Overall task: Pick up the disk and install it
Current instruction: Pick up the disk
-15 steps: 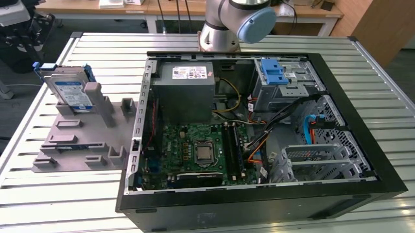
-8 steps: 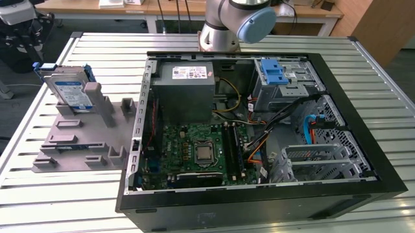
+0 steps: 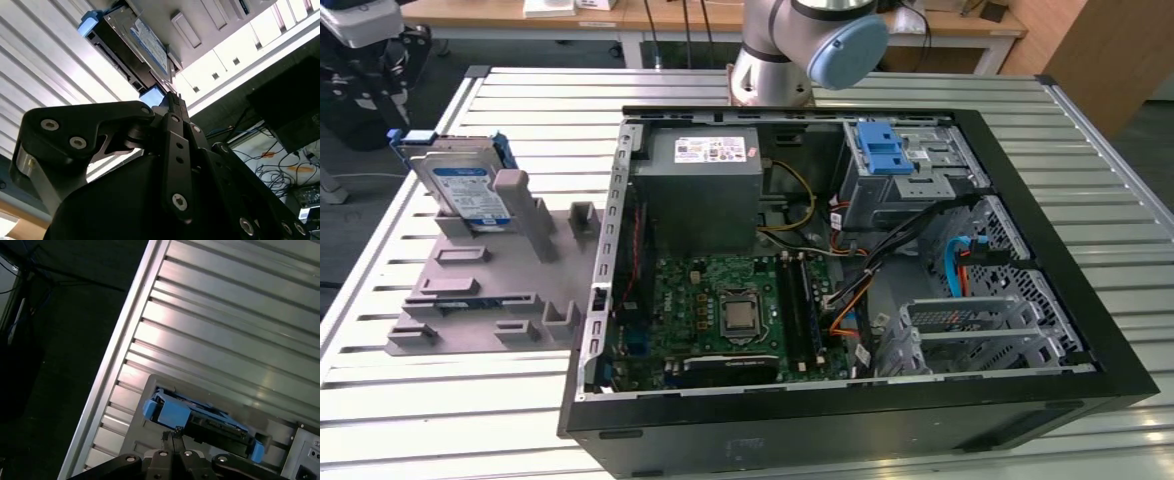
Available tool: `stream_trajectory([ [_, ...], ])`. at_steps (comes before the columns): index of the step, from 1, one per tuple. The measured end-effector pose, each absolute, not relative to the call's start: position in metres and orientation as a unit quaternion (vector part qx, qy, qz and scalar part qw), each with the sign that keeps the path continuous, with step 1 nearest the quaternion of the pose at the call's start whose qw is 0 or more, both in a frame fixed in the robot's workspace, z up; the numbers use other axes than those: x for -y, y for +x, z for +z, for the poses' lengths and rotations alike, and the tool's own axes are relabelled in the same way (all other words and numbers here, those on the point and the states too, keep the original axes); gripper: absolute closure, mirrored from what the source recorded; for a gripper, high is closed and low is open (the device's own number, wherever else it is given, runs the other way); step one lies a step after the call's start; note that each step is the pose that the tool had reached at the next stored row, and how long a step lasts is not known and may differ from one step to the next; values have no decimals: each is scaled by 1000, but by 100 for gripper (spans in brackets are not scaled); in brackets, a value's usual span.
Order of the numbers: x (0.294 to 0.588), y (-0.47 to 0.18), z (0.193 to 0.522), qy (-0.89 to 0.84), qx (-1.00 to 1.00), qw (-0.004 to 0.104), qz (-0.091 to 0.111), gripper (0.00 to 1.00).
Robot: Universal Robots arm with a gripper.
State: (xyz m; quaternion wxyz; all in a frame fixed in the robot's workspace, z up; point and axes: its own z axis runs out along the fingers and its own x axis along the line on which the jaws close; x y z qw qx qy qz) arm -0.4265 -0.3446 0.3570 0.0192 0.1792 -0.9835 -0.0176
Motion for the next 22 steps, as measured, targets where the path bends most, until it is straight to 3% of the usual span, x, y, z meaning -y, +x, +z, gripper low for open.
stream_trajectory([
  [5,345,-426,357,211,977,16,-16,89],
  [11,345,-426,356,246,969,3,-13,89],
  [22,345,-427,356,299,954,3,-12,89],
])
